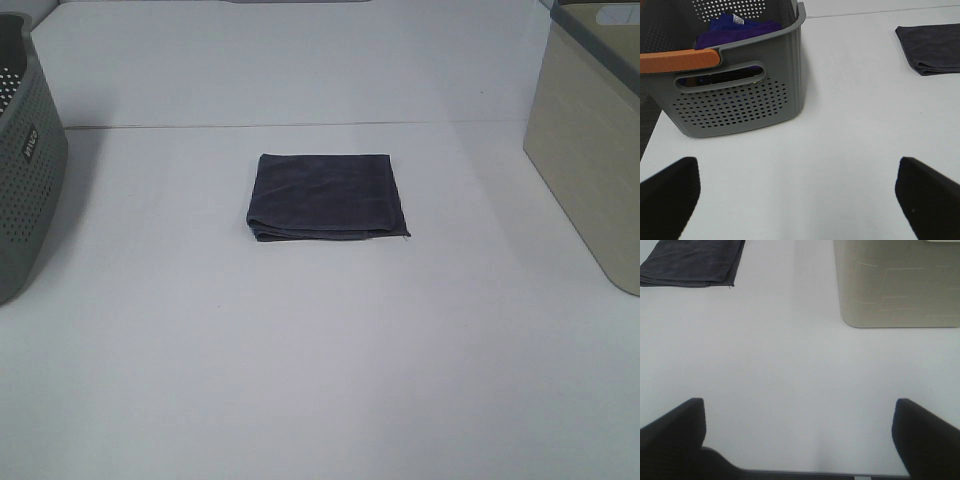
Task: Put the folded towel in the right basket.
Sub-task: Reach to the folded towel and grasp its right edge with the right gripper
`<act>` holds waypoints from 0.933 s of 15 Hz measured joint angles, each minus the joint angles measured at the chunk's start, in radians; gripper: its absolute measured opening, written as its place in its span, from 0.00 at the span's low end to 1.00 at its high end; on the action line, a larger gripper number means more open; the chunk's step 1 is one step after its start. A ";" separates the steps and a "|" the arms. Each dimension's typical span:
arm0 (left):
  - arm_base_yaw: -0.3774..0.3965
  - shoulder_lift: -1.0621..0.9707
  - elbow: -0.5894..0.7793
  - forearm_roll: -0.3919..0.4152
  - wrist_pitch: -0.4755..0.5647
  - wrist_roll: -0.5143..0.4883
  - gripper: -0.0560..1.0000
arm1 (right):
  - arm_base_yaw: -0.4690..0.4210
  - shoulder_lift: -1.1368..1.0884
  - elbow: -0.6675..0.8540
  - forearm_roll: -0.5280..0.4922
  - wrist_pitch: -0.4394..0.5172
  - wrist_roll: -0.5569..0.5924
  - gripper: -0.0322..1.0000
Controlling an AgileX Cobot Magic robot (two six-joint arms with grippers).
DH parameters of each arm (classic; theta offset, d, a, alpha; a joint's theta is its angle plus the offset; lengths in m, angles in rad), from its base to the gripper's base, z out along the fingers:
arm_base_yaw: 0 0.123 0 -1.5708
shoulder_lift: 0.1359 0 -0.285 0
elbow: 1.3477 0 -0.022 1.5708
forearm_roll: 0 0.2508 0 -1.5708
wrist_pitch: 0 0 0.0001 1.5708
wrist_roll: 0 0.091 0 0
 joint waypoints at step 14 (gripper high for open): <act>0.000 0.000 0.000 0.000 0.000 0.000 0.99 | 0.000 0.000 0.000 0.000 0.000 0.000 0.97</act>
